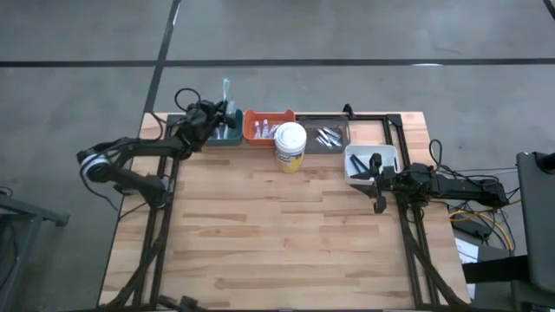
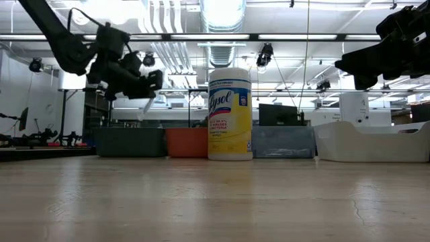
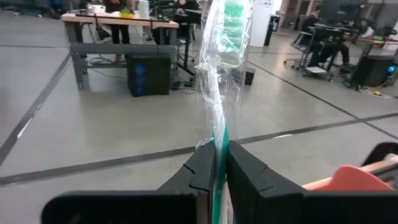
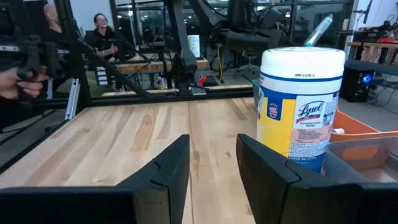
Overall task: Pick & Place Travel size toiletries
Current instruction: Put the green toothbrush into the blue bin
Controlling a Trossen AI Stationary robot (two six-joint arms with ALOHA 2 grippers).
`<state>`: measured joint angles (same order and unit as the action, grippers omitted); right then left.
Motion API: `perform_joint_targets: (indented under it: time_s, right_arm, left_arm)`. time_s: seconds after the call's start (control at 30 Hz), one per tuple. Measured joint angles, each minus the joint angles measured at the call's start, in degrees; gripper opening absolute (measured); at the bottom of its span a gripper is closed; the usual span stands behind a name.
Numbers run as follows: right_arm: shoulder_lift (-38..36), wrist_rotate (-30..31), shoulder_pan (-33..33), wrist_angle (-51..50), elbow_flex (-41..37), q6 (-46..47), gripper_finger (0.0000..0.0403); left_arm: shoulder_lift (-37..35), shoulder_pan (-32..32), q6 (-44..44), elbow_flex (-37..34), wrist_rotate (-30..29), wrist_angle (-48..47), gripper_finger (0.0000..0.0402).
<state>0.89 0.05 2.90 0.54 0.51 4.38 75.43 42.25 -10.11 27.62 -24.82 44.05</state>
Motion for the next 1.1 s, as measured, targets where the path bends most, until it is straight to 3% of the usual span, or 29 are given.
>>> perform_joint_targets:
  time_s: [0.47,1.1]
  right_arm:
    - [0.0,0.0,0.0,0.0,0.0,0.0,0.0130]
    - [0.0,0.0,0.0,0.0,0.0,0.0,0.0130]
  left_arm:
    - [10.3,2.0,-1.3,0.0,-0.6,2.1,0.0030]
    - [11.4,2.0,-7.0,-1.6,-0.5,1.8,0.0030]
